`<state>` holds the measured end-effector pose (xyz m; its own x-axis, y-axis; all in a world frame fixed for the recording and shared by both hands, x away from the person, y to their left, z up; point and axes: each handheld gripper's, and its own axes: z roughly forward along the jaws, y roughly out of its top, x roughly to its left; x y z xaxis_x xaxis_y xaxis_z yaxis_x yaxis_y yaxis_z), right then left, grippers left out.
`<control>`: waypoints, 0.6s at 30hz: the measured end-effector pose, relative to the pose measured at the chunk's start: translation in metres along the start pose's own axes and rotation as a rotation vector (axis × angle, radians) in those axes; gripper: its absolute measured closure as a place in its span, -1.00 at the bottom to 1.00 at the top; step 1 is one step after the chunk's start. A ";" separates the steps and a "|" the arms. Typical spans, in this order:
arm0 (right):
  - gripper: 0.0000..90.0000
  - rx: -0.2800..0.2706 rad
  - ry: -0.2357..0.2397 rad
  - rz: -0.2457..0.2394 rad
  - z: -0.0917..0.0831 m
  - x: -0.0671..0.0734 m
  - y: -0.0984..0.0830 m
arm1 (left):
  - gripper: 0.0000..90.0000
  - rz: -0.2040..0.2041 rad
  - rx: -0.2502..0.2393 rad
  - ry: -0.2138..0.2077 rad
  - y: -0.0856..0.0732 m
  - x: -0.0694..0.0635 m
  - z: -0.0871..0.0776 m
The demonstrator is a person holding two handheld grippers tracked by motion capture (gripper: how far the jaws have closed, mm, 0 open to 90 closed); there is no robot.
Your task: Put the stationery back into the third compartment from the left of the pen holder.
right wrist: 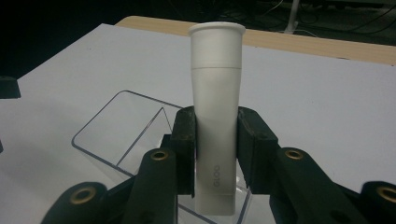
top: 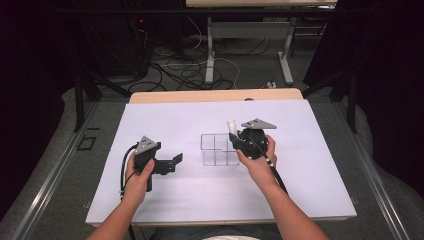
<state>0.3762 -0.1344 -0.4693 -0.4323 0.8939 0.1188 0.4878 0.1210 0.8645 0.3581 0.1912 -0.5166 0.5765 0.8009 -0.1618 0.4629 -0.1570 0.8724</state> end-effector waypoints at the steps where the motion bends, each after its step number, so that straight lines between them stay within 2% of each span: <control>1: 0.56 0.002 0.001 0.003 0.001 0.001 0.000 | -0.96 -0.006 -0.001 -0.001 0.000 0.000 0.000; 18: 0.56 0.028 -0.011 -0.010 0.018 -0.001 -0.010 | -0.96 0.001 0.000 -0.001 0.000 0.000 0.000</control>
<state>0.3854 -0.1285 -0.4864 -0.4286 0.8974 0.1049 0.5047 0.1415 0.8516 0.3584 0.1911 -0.5167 0.5774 0.8004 -0.1613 0.4626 -0.1579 0.8724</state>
